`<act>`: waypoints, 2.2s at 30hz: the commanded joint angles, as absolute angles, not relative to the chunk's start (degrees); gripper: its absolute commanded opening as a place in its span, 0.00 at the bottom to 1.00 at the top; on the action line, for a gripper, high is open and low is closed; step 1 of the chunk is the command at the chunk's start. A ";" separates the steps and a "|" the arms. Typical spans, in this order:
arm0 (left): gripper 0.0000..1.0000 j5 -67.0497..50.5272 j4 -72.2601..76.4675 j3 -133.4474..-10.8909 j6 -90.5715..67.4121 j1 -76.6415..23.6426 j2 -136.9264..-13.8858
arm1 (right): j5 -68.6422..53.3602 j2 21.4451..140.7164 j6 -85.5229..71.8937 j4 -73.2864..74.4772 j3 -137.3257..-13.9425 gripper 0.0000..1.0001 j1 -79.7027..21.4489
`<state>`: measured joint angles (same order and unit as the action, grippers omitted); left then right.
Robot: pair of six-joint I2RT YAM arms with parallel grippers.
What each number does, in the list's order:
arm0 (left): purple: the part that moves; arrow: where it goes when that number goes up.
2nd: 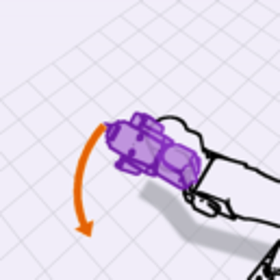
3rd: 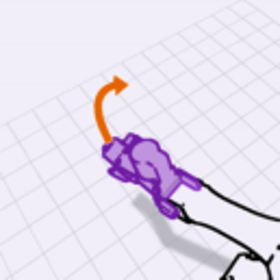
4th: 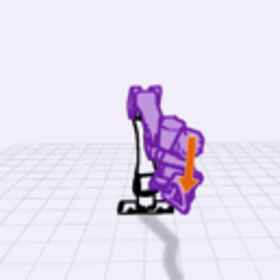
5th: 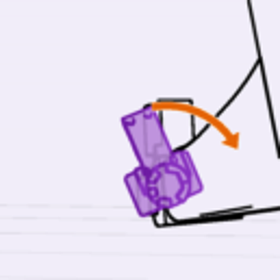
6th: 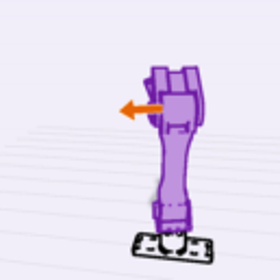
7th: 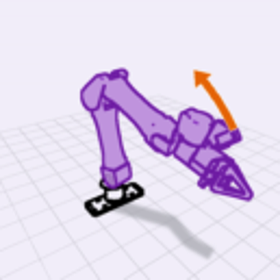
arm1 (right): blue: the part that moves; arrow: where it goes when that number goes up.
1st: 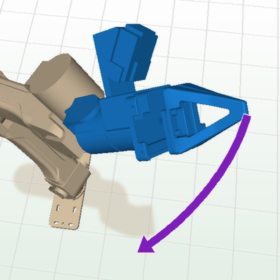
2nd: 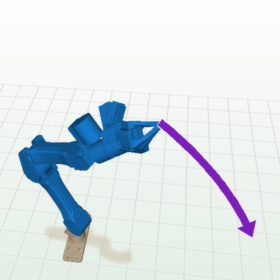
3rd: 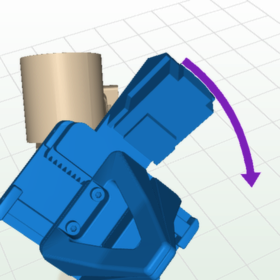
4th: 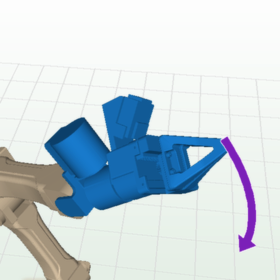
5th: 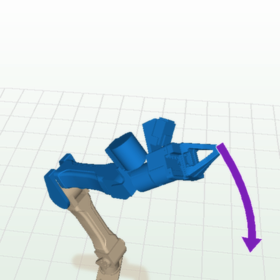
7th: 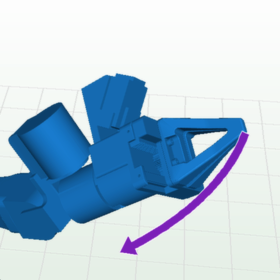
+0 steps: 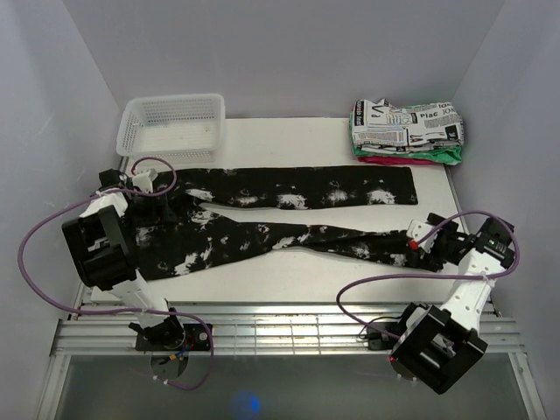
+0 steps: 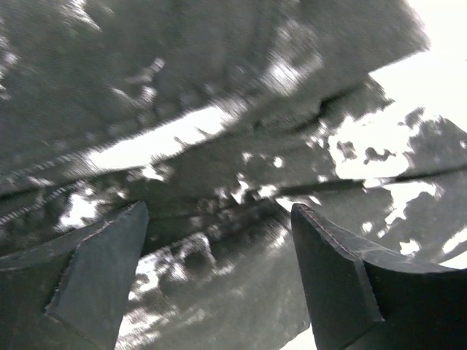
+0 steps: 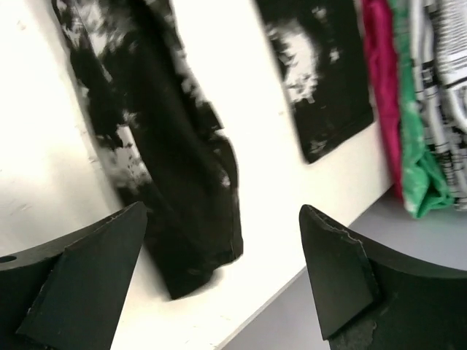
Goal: Fold and stack the trousers
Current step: Flatten the trousers out
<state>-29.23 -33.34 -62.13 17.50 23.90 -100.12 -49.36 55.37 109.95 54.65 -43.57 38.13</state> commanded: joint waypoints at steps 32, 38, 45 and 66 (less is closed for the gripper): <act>0.92 -41.40 -54.93 -65.66 36.91 19.95 -88.77 | -30.68 113.73 100.63 73.13 -80.51 0.95 20.74; 0.90 -41.83 -54.49 -66.88 33.67 20.74 -91.49 | -25.58 111.89 102.48 73.39 -72.89 0.68 19.07; 0.88 -43.77 -53.35 -69.43 30.68 21.53 -93.34 | -27.67 105.66 95.73 69.88 -80.37 0.08 19.33; 0.88 -32.45 -52.98 -68.03 25.74 27.85 -91.85 | -31.30 50.54 108.37 13.63 -24.02 0.08 25.05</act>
<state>-35.77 -49.39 -68.40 23.64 25.65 -94.35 -31.83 53.65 101.69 22.44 -27.73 22.98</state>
